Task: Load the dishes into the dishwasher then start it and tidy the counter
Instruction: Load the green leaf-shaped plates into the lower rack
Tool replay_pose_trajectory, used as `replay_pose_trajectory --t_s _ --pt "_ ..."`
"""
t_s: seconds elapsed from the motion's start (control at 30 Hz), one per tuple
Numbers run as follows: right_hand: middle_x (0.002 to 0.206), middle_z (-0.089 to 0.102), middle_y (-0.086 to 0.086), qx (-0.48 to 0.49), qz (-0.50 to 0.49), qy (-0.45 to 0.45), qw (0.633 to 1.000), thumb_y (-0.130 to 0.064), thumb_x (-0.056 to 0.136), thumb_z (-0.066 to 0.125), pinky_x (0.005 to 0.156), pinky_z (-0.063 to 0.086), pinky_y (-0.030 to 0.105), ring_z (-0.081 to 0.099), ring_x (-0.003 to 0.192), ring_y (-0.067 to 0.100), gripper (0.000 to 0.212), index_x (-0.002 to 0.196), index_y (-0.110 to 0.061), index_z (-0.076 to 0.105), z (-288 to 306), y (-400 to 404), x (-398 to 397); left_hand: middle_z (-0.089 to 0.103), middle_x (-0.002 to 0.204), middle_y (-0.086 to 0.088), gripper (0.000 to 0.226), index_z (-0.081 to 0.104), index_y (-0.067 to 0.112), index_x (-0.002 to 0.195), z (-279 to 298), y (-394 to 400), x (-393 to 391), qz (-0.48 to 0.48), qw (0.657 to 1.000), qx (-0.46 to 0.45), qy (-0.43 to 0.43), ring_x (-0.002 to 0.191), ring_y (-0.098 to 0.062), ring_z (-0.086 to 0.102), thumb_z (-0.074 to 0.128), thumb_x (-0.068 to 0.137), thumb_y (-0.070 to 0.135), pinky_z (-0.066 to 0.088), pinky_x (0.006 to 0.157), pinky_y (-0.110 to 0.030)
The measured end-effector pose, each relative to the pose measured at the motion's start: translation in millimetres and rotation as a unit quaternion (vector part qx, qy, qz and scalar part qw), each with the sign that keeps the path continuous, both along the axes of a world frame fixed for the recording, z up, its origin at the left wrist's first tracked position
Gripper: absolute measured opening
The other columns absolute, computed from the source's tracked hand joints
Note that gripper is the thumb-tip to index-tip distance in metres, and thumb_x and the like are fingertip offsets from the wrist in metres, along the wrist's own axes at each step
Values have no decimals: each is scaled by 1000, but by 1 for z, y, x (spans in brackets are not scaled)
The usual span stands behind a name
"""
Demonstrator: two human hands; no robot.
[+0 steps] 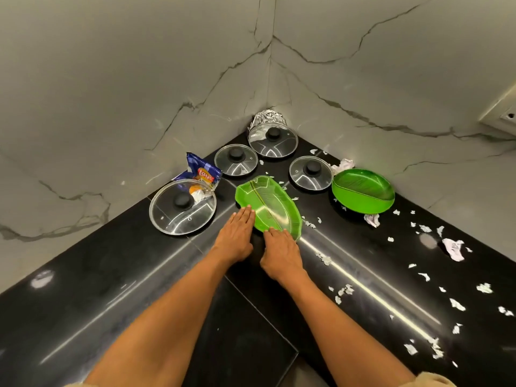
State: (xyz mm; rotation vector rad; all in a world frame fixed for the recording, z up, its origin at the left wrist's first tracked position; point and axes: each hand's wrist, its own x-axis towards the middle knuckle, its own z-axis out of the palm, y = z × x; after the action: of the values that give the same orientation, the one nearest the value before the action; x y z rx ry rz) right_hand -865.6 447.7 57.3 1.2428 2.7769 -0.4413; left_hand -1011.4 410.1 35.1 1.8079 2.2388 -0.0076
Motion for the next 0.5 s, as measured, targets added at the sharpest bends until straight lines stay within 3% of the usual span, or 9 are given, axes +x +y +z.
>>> replay_pose_trajectory --t_s 0.07,0.13,0.23,0.3,0.4,0.5 --pt "107 68 14 17 -23 19 999 -8 79 57 119 30 39 61 108 34 27 105 -5 65 0 7 6 0 166 -14 88 5 6 158 -3 6 -5 -10 1000 -4 2 154 -23 0 51 84 14 1 125 -36" --pt "88 68 17 21 -59 30 998 -1 69 58 97 47 42 63 89 40 18 86 -1 65 -2 14 17 4 166 -13 86 10 6 158 -7 10 -8 -12 1000 6 2 154 -24 2 51 83 13 2 125 -36" --pt "75 62 16 38 -84 14 996 2 55 61 70 50 40 61 74 39 17 72 0 62 -6 17 34 15 165 -12 80 24 6 156 -14 9 -6 -27 999 33 -5 153 -24 11 52 81 10 4 125 -35" --pt "74 58 13 57 -75 20 995 0 49 65 70 51 40 59 70 36 27 75 -5 59 -10 16 41 24 162 -12 77 33 5 152 -18 7 0 -30 998 58 -20 152 -25 17 53 78 6 6 125 -35" --pt "92 60 12 67 -51 17 996 -4 53 70 88 51 41 58 89 33 45 97 -6 61 -18 15 42 40 155 -14 68 48 3 143 -21 0 13 -21 996 84 -22 147 -28 29 54 76 4 17 124 -37" --pt "104 59 15 48 -52 6 997 -1 64 68 92 49 41 56 104 35 37 100 -5 65 -23 11 41 60 135 -12 51 65 3 122 -22 -15 23 -14 994 105 -17 131 -29 48 56 72 2 41 108 -36"
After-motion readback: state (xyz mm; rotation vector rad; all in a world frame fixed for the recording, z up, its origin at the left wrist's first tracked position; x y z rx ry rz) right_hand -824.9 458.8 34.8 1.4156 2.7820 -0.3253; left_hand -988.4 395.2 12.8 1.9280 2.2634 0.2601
